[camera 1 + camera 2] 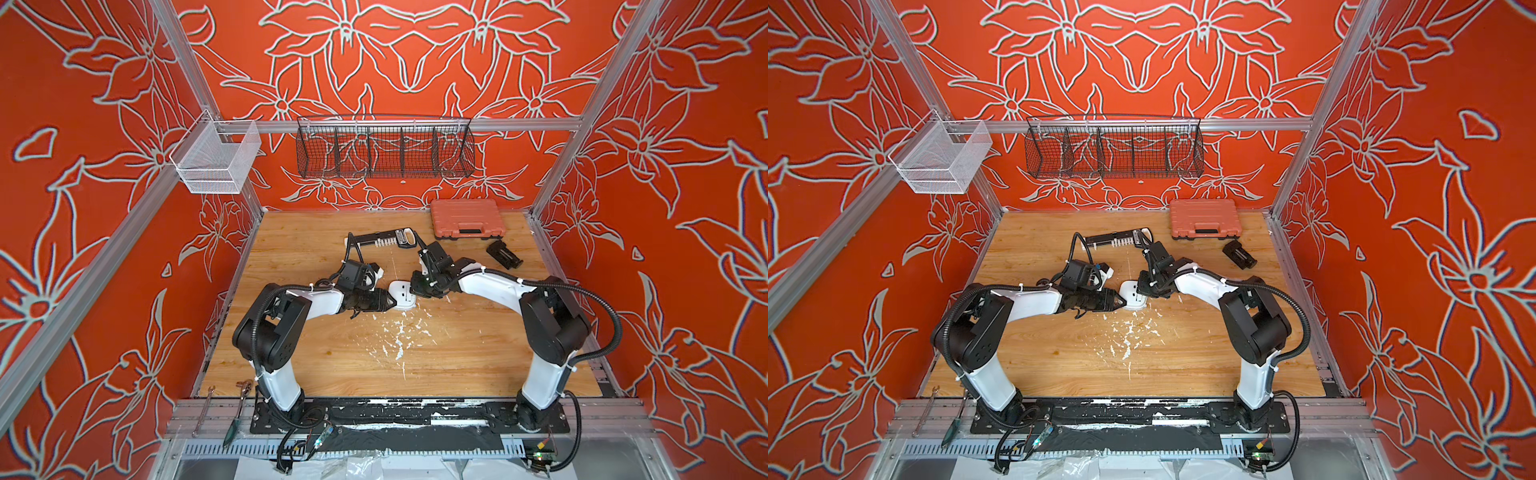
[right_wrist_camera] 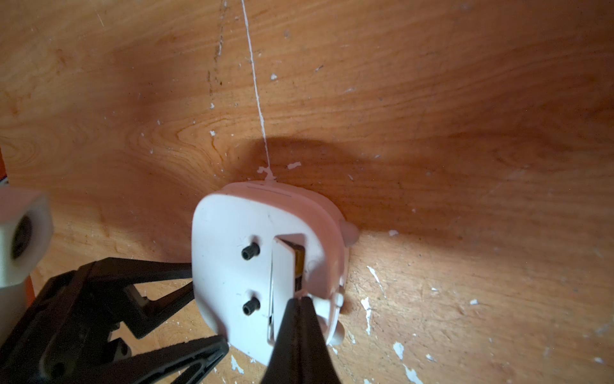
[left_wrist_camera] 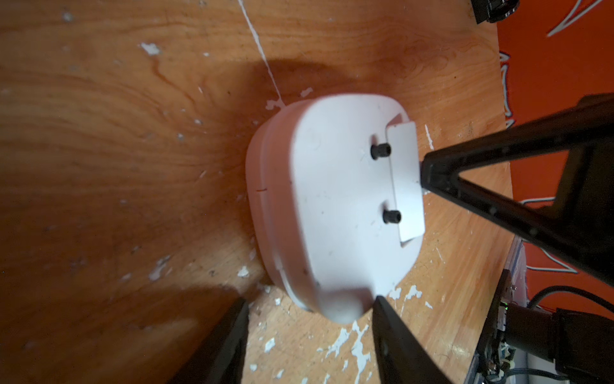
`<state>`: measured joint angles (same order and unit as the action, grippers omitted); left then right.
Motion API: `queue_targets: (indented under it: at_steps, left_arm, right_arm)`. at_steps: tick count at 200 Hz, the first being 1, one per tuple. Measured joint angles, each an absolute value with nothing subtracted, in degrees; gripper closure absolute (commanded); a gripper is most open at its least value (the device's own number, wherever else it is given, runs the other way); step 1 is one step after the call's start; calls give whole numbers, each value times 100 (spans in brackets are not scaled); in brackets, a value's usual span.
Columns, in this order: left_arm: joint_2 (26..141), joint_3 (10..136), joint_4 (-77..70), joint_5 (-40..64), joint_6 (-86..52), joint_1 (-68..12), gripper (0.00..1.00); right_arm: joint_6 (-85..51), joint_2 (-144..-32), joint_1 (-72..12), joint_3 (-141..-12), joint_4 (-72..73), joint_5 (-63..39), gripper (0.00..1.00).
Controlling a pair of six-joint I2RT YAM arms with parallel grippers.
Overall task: Insert the battery into the alarm
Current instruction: Install the cover on the alarm.
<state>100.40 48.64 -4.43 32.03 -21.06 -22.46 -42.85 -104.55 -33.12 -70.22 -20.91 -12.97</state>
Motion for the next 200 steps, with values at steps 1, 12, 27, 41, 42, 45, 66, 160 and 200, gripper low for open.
queue_targets:
  at_steps: [1,12,27,41,42,45,66,160,200]
  left_arm:
    - [10040,4864,-440,3203,-2108,-2246,43]
    - [10040,4864,-443,3197,-2106,-2246,43]
    - [10040,4864,-440,3188,-2108,-2246,43]
    - [10040,4864,-443,3179,-2110,-2250,43]
    - [10040,4862,-440,3179,-2110,-2250,43]
    - [10040,4864,-440,3177,-2110,-2250,43]
    - [10040,4864,-443,3170,-2134,-2250,43]
    - [10040,4871,-438,3162,-2200,-2257,43]
    - [10040,4871,-436,3162,-2200,-2257,43]
  right_arm:
    - [-4285,-10455,-3310,-7022,-2091,-1299,100]
    - [-4285,-10455,-3291,-7024,-2106,-1352,100]
    - [-4285,-10455,-3253,-7028,-2123,-1435,100]
    - [-4287,-10455,-3232,-7035,-2154,-1463,100]
    - [-4287,-10455,-3232,-7037,-2156,-1466,100]
    - [-4289,-10455,-3232,-7037,-2161,-1474,100]
    - [-4311,-10462,-3221,-7037,-2161,-1557,100]
    - [-4447,-10521,-3221,-7037,-1988,-1594,100]
    - [-4445,-10532,-3221,-7050,-1988,-1599,100]
